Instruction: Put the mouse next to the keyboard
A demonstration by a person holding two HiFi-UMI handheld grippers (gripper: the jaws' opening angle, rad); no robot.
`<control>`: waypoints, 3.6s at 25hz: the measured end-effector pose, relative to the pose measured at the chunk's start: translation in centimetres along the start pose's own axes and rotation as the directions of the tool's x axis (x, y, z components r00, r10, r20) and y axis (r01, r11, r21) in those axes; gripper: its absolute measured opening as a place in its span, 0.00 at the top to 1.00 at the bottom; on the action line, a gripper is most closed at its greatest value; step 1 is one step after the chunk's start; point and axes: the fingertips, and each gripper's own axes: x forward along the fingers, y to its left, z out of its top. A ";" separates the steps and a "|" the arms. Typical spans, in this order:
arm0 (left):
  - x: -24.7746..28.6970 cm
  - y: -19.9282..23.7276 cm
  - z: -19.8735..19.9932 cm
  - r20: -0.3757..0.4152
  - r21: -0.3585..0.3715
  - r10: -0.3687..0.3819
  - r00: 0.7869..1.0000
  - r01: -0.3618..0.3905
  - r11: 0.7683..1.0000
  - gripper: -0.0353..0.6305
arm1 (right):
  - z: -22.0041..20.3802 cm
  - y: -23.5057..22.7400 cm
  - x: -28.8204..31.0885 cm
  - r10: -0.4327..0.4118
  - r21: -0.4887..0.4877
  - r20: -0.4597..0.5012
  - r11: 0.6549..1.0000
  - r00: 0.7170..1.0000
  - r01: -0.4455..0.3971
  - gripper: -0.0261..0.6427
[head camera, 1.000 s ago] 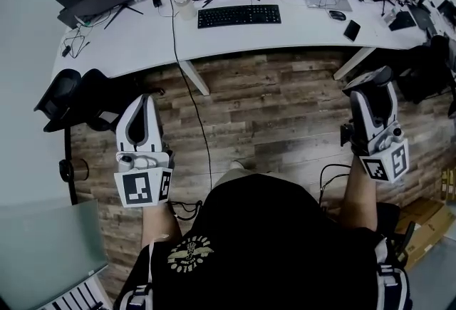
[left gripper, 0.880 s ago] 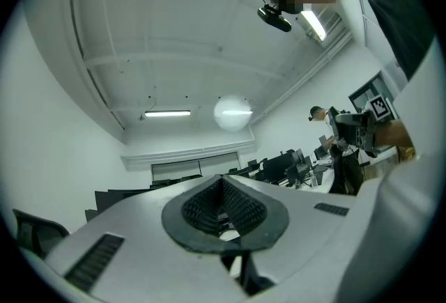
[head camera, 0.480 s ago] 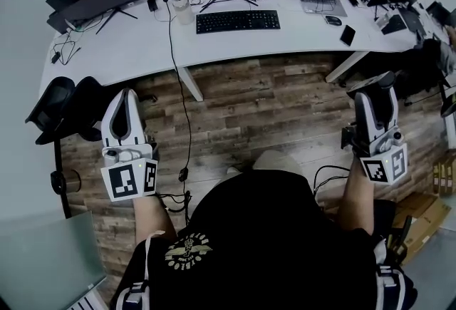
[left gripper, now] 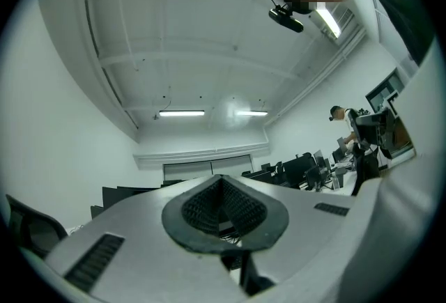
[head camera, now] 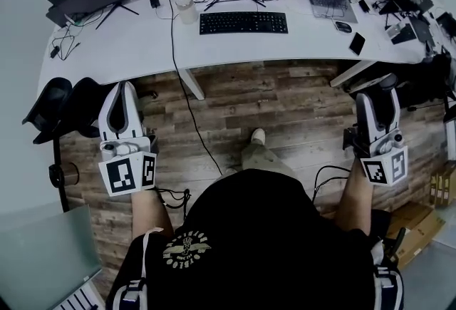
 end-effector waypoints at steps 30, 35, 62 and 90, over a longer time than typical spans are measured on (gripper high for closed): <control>9.0 -3.0 -3.7 -0.052 0.040 -0.003 0.999 0.005 0.999 0.94 | -5.9 -7.2 7.4 0.050 0.042 -0.085 0.998 0.995 -0.046 0.53; 11.3 -3.8 -4.5 -0.067 0.053 -0.022 0.998 0.025 0.998 0.94 | -6.7 -8.4 8.7 0.036 0.046 -0.081 0.998 0.996 -0.033 0.53; 22.4 -8.8 -1.9 -0.065 0.163 0.010 0.998 0.001 0.987 0.94 | -8.9 -15.9 18.0 0.118 0.028 -0.073 0.993 0.990 -0.116 0.53; 28.0 -6.8 -6.2 -0.129 0.151 -0.047 0.990 0.067 0.986 0.94 | -13.4 -17.3 23.2 0.093 0.065 -0.123 0.994 0.988 -0.085 0.53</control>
